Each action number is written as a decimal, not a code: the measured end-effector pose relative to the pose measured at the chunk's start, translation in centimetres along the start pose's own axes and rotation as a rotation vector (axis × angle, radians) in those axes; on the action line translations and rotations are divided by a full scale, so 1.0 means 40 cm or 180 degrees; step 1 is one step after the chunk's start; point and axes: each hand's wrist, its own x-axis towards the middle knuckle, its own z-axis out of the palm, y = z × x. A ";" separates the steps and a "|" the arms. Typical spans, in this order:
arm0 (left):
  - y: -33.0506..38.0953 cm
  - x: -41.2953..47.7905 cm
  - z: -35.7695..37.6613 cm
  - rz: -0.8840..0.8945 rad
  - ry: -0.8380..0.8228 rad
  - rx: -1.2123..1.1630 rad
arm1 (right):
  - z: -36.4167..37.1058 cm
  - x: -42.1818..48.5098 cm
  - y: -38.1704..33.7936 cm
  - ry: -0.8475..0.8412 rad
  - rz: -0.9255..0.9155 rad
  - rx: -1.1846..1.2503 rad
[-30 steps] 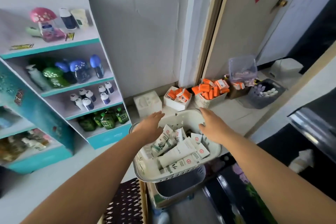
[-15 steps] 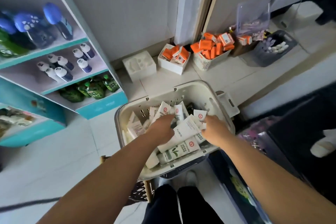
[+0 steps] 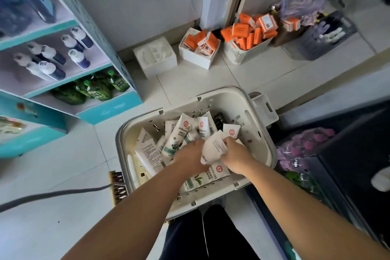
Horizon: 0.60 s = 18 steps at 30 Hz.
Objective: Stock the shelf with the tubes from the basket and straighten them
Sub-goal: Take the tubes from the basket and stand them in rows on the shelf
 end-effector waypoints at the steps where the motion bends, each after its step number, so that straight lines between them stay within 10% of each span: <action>1: -0.008 0.003 -0.007 -0.0050 -0.0003 -0.0113 | 0.001 0.003 0.000 0.0014 -0.0051 -0.0024; 8: -0.091 0.011 -0.091 -0.0591 -0.0023 -0.1419 | -0.023 0.042 -0.023 0.0835 0.0042 -0.0658; 18: -0.115 -0.018 -0.080 -0.0544 0.0155 -0.2090 | -0.065 0.035 -0.036 0.0207 0.0001 0.0274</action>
